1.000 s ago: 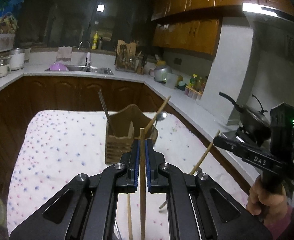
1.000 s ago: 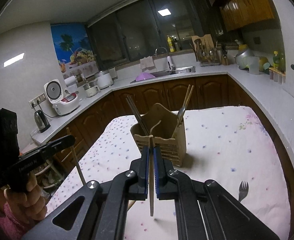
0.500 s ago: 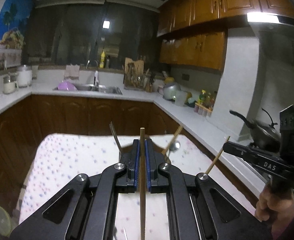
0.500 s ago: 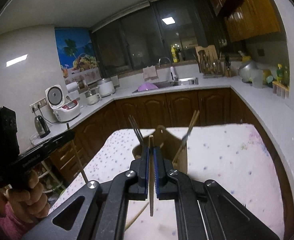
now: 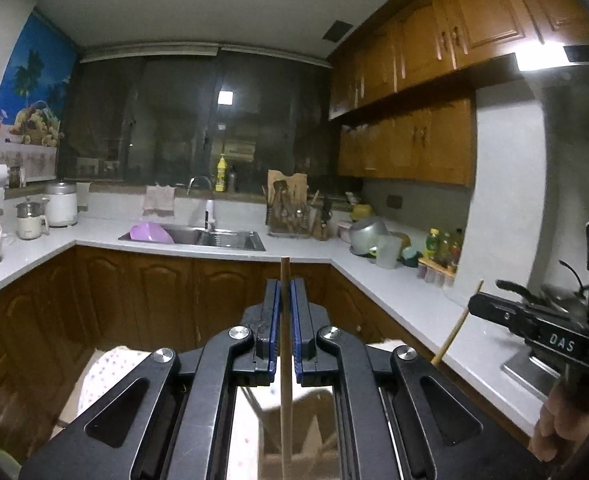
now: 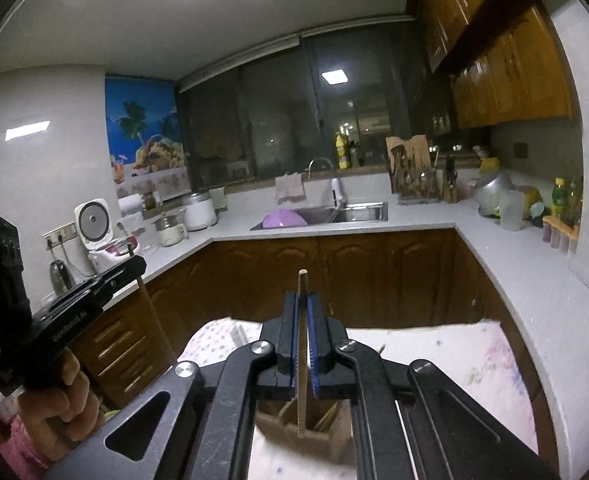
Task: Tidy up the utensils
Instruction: 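Lift both wooden chopsticks and carry them over the wooden holder, then lower the wooden chopsticks into the holder and open both tools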
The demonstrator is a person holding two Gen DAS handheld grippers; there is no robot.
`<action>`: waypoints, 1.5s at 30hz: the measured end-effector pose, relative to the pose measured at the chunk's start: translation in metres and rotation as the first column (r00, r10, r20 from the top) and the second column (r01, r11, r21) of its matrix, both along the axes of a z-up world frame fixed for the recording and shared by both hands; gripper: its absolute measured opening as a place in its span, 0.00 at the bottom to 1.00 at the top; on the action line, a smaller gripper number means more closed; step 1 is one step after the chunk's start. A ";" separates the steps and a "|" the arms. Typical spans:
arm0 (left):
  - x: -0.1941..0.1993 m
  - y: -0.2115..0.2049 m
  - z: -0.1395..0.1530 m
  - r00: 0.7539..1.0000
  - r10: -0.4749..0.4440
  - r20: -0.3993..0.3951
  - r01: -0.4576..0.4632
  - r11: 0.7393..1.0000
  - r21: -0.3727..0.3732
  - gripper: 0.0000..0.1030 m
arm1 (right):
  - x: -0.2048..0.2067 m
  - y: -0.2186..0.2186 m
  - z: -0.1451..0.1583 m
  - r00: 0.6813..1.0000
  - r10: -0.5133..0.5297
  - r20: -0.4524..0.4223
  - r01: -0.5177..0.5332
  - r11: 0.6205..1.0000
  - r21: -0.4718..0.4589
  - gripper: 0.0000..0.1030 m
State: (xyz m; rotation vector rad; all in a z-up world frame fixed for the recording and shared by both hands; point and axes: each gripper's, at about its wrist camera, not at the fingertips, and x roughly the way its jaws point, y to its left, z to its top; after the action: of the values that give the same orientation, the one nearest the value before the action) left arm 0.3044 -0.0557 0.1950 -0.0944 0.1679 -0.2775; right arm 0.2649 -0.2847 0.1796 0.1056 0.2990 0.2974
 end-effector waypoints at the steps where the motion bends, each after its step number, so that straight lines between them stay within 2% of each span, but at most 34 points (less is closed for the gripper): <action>1: 0.007 -0.001 0.000 1.000 0.006 0.000 -0.006 1.000 -0.006 0.04 | 0.006 -0.001 0.001 1.000 -0.001 -0.001 0.001 1.000 0.000 0.04; 8: 0.045 -0.007 -0.021 0.997 0.073 -0.002 -0.073 0.997 -0.033 0.04 | 0.033 0.000 -0.014 1.000 -0.019 -0.013 0.019 1.000 -0.010 0.04; 12: 0.059 -0.006 -0.047 0.993 0.118 -0.017 -0.119 0.992 -0.047 0.04 | 0.041 -0.001 -0.031 0.999 -0.026 -0.025 0.026 1.000 0.001 0.04; 21: 0.061 0.004 -0.103 0.987 0.129 -0.092 -0.136 0.988 -0.067 0.05 | 0.044 0.007 -0.080 0.995 -0.029 -0.094 0.028 1.000 -0.010 0.04; 22: 0.057 0.004 -0.104 0.987 0.141 -0.076 -0.145 0.988 -0.060 0.05 | 0.044 0.006 -0.086 0.994 -0.031 -0.105 0.031 1.000 -0.005 0.04; 26: 0.057 0.009 -0.112 0.984 0.131 -0.121 -0.138 0.989 -0.055 0.05 | 0.043 -0.002 -0.107 0.990 -0.049 -0.130 0.053 0.998 0.020 0.04; 35: 0.061 0.008 -0.130 0.976 0.116 -0.184 -0.128 0.990 -0.055 0.07 | 0.044 -0.018 -0.116 0.982 -0.100 -0.162 0.113 0.991 0.071 0.04; 45: 0.063 0.007 -0.125 0.972 0.115 -0.203 -0.123 0.992 -0.028 0.08 | 0.045 -0.023 -0.118 0.980 -0.094 -0.175 0.110 0.990 0.084 0.04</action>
State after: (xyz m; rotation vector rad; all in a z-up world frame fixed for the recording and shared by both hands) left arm 0.3672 -0.0485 0.0700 -0.1719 0.3566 -0.1509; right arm 0.3102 -0.3081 0.0613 0.2387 0.4489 0.2000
